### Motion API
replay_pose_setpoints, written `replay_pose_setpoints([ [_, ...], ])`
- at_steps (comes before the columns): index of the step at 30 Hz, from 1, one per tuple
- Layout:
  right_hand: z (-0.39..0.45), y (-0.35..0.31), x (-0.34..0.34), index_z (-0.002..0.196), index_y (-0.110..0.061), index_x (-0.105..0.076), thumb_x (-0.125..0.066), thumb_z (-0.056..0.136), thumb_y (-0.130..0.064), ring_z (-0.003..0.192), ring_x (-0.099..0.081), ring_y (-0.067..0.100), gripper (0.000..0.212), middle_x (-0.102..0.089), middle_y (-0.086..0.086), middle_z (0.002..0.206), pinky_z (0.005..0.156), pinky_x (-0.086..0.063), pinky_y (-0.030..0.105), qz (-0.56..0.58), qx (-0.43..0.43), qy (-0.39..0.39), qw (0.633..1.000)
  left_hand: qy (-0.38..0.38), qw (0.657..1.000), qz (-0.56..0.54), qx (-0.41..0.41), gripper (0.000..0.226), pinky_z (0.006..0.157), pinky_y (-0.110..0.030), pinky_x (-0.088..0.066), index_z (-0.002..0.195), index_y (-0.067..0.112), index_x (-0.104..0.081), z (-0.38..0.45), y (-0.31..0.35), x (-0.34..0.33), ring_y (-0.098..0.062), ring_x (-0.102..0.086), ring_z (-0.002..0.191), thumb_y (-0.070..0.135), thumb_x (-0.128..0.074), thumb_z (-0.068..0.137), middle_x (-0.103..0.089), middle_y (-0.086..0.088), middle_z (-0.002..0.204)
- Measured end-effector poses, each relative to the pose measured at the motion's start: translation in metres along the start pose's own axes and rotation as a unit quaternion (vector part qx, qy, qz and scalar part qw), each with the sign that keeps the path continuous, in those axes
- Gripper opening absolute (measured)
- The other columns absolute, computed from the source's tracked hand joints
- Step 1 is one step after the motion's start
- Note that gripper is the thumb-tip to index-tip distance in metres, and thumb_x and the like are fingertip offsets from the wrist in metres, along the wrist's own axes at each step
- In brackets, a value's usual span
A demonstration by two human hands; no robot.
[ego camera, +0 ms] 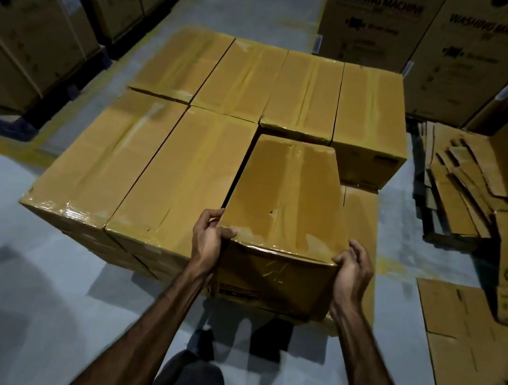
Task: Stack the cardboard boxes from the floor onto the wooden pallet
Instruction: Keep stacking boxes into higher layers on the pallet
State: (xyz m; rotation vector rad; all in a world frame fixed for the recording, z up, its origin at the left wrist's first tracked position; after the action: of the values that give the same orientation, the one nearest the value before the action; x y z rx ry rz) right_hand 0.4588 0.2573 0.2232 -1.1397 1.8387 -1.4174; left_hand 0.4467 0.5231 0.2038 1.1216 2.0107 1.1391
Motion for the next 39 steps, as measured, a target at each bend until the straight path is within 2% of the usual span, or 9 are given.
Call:
replay_pose_setpoints([
  [4, -0.002, 0.024, 0.005, 0.124, -0.011, -0.065, -0.051, 0.090, 0.012, 0.086, -0.063, 0.009, 0.043, -0.068, 0.009, 0.121, 0.070, -0.049, 0.024, 0.001, -0.026, -0.024, 0.999, 0.047, 0.998, 0.031, 0.013, 0.043, 0.076, -0.033, -0.049, 0.109, 0.015, -0.065, 0.004, -0.019, 0.005, -0.020, -0.068, 0.064, -0.015, -0.044, 0.087, -0.076, -0.003, 0.078],
  [6, -0.002, 0.038, 0.007, 0.126, -0.010, -0.065, -0.050, 0.090, 0.014, 0.083, -0.062, 0.008, 0.046, -0.069, 0.006, 0.121, 0.069, -0.049, 0.024, 0.000, -0.046, -0.034, 0.998, 0.067, 0.997, 0.048, 0.011, 0.042, 0.071, -0.032, -0.049, 0.110, 0.014, -0.065, 0.000, -0.028, 0.007, -0.023, -0.065, 0.064, -0.013, -0.041, 0.090, -0.073, -0.007, 0.072],
  [9, 0.002, 0.054, 0.008, 0.128, -0.012, -0.063, -0.049, 0.087, 0.016, 0.089, -0.061, 0.018, 0.052, -0.068, 0.010, 0.129, 0.068, -0.047, 0.027, 0.004, -0.067, -0.042, 0.997, 0.066, 0.996, 0.057, 0.006, 0.041, 0.062, -0.030, -0.050, 0.110, 0.016, -0.063, -0.009, -0.037, 0.007, -0.030, -0.064, 0.074, -0.013, -0.040, 0.092, -0.070, -0.021, 0.090],
  [12, 0.004, 0.064, 0.010, 0.135, -0.007, -0.060, -0.046, 0.085, 0.019, 0.107, -0.057, 0.022, 0.057, -0.063, 0.006, 0.133, 0.067, -0.045, 0.027, -0.005, -0.101, -0.052, 0.994, 0.047, 0.996, 0.077, 0.015, 0.051, 0.056, -0.030, -0.050, 0.123, 0.009, -0.059, -0.010, -0.044, 0.005, -0.028, -0.062, 0.083, -0.021, -0.041, 0.085, -0.069, -0.017, 0.114],
  [20, 0.005, 0.094, 0.011, 0.143, -0.009, -0.053, -0.041, 0.098, 0.011, 0.082, -0.051, 0.011, 0.050, -0.057, 0.012, 0.116, 0.062, -0.041, 0.028, -0.048, -0.150, -0.070, 0.985, 0.041, 0.991, 0.128, 0.008, 0.043, 0.052, -0.031, -0.049, 0.130, 0.010, -0.056, 0.003, -0.060, 0.012, -0.022, -0.061, 0.070, -0.013, -0.047, 0.096, -0.069, -0.012, 0.123],
  [26, 0.004, 0.099, 0.008, 0.144, -0.011, -0.052, -0.043, 0.092, 0.017, 0.104, -0.054, 0.022, 0.060, -0.061, 0.014, 0.135, 0.067, -0.045, 0.028, -0.036, -0.162, -0.080, 0.983, 0.022, 0.982, 0.186, -0.003, 0.050, 0.074, -0.025, -0.059, 0.145, 0.010, -0.056, 0.015, -0.076, 0.020, -0.011, -0.066, 0.084, -0.005, -0.060, 0.097, -0.069, -0.006, 0.127],
  [29, 0.004, 0.103, 0.006, 0.145, -0.012, -0.051, -0.044, 0.088, 0.020, 0.109, -0.054, 0.024, 0.066, -0.060, 0.012, 0.137, 0.067, -0.046, 0.029, -0.031, -0.176, -0.078, 0.981, 0.003, 0.971, 0.239, 0.009, 0.063, 0.084, -0.036, -0.061, 0.155, 0.014, -0.050, 0.018, -0.081, 0.024, -0.009, -0.070, 0.082, -0.006, -0.057, 0.096, -0.070, -0.001, 0.129],
  [32, 0.004, 0.114, 0.006, 0.143, -0.009, -0.053, -0.043, 0.090, 0.019, 0.103, -0.057, 0.022, 0.061, -0.061, 0.015, 0.136, 0.067, -0.048, 0.031, -0.032, -0.187, -0.067, 0.979, -0.008, 0.963, 0.270, 0.019, 0.074, 0.082, -0.036, -0.063, 0.159, 0.013, -0.044, 0.021, -0.088, 0.030, -0.024, -0.071, 0.099, -0.013, -0.050, 0.090, -0.062, -0.007, 0.145],
  [39, 0.006, 0.134, 0.000, 0.138, -0.010, -0.059, -0.044, 0.088, 0.019, 0.108, -0.060, 0.028, 0.060, -0.064, 0.013, 0.131, 0.069, -0.048, 0.031, -0.030, -0.197, -0.040, 0.979, -0.033, 0.965, 0.256, 0.045, 0.073, 0.096, -0.041, -0.061, 0.158, 0.013, -0.043, 0.027, -0.097, 0.038, -0.030, -0.067, 0.113, -0.015, -0.049, 0.091, -0.066, -0.013, 0.137],
])
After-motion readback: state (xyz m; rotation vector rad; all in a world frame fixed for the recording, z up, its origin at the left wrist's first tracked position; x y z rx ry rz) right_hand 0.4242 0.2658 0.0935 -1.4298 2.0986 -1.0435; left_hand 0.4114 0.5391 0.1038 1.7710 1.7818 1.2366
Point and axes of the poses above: each hand's wrist, its own z-axis towards the middle knuckle, its own x-axis out of the back of the hand, y = z × x, the point moved 1 cm from there along z, towards the middle knuckle
